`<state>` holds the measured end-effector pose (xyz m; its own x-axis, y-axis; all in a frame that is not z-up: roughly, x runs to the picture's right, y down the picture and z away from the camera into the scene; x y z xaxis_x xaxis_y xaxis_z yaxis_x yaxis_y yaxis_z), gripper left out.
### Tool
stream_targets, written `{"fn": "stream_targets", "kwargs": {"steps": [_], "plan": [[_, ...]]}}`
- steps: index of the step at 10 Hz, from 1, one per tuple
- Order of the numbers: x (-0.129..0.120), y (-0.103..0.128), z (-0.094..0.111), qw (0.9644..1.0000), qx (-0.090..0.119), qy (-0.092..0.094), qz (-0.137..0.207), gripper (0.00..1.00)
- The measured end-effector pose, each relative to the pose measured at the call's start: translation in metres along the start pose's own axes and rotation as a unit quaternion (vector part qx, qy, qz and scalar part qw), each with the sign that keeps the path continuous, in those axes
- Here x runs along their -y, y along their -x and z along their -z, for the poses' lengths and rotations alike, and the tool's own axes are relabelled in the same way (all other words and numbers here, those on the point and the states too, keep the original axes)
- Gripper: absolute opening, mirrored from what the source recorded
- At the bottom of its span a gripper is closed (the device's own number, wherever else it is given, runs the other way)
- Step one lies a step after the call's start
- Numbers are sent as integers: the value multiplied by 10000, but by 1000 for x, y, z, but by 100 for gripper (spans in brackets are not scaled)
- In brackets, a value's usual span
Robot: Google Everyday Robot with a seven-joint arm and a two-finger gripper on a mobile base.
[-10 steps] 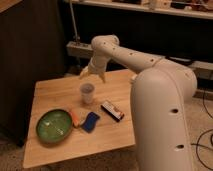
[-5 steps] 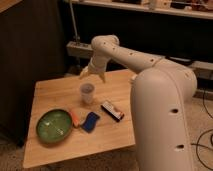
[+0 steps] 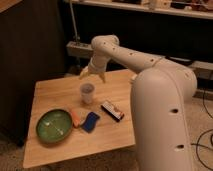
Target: Push the ceramic bowl across the table
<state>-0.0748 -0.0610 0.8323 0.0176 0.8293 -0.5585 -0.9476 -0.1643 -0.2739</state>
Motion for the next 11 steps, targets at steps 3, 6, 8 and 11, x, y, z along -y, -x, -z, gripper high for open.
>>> {"fn": "stream_targets", "kwargs": {"steps": [3, 6, 8, 11], "plan": [[0, 0, 0, 10000, 0, -1, 2, 80], [-9, -3, -1, 9992, -128, -128, 350, 80], [-36, -21, -4, 9956, -289, -129, 878, 80], [-79, -78, -4, 9839, -620, -93, 1674, 80]]}}
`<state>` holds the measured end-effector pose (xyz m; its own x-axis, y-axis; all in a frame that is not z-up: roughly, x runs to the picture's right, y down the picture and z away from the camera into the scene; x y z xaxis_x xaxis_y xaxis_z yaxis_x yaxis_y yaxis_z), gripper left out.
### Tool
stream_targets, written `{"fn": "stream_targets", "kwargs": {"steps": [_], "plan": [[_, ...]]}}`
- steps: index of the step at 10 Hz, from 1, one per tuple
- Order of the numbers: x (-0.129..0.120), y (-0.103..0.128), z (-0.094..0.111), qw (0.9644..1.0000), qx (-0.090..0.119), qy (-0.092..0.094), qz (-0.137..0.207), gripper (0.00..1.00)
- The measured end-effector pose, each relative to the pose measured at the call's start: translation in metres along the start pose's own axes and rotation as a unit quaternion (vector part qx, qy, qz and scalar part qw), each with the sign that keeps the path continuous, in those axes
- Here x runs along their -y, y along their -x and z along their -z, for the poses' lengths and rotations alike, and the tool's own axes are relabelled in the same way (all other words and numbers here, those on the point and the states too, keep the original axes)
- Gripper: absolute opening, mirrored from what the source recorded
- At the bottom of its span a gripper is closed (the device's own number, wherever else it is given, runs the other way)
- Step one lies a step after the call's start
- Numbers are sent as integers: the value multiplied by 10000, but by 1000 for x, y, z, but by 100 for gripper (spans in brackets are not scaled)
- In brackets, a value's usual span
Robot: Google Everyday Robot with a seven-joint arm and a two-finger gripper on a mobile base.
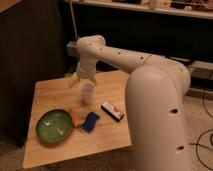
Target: Push the ceramic bowl across the table
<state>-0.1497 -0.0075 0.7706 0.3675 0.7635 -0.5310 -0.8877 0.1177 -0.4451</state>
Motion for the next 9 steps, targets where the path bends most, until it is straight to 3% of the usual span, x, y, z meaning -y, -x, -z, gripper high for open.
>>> {"fn": "stream_targets", "kwargs": {"steps": [4, 7, 9], "plan": [[-76, -56, -7, 9945, -224, 298, 978, 76], [-135, -101, -22, 9808, -352, 883, 1704, 47], [-156, -115, -26, 9752, -390, 1089, 1887, 40]]}}
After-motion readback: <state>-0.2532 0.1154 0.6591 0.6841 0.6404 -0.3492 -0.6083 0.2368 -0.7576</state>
